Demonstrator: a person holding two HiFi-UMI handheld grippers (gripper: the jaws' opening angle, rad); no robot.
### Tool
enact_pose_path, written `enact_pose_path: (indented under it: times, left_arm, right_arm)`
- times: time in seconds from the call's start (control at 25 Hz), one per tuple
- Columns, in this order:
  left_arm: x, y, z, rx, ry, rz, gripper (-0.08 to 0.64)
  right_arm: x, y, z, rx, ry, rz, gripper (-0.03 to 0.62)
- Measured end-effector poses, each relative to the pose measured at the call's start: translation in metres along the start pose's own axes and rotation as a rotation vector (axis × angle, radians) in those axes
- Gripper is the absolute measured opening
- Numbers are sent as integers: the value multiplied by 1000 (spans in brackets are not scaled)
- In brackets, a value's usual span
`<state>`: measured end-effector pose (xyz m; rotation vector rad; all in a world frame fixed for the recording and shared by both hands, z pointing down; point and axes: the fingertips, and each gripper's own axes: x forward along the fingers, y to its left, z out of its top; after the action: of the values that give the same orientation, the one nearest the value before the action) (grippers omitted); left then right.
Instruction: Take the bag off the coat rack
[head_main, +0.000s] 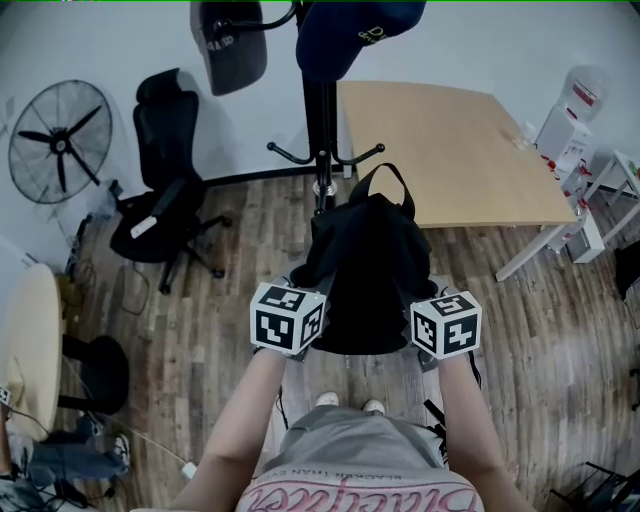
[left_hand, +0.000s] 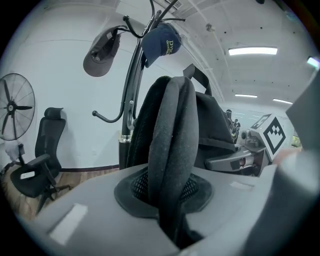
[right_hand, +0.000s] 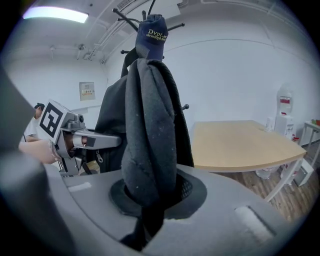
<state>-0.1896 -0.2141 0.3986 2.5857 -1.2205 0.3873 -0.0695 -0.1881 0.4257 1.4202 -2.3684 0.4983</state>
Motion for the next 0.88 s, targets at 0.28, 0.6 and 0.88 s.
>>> enact_pose_path:
  times: [0.28,0.6,0.88]
  left_arm:
    - [11,-28,35,45,-57,-64,69]
    - [24,-60,74,113,-129,-118,67]
    - [27,-81,109,153,-217,-166,67]
  right_arm:
    - [-31,-23,25,-7,-68,-80,37]
    - [-65,-49,48,-4,-164,-173,35]
    - [-93,-62,73,-31,-246,-232,35]
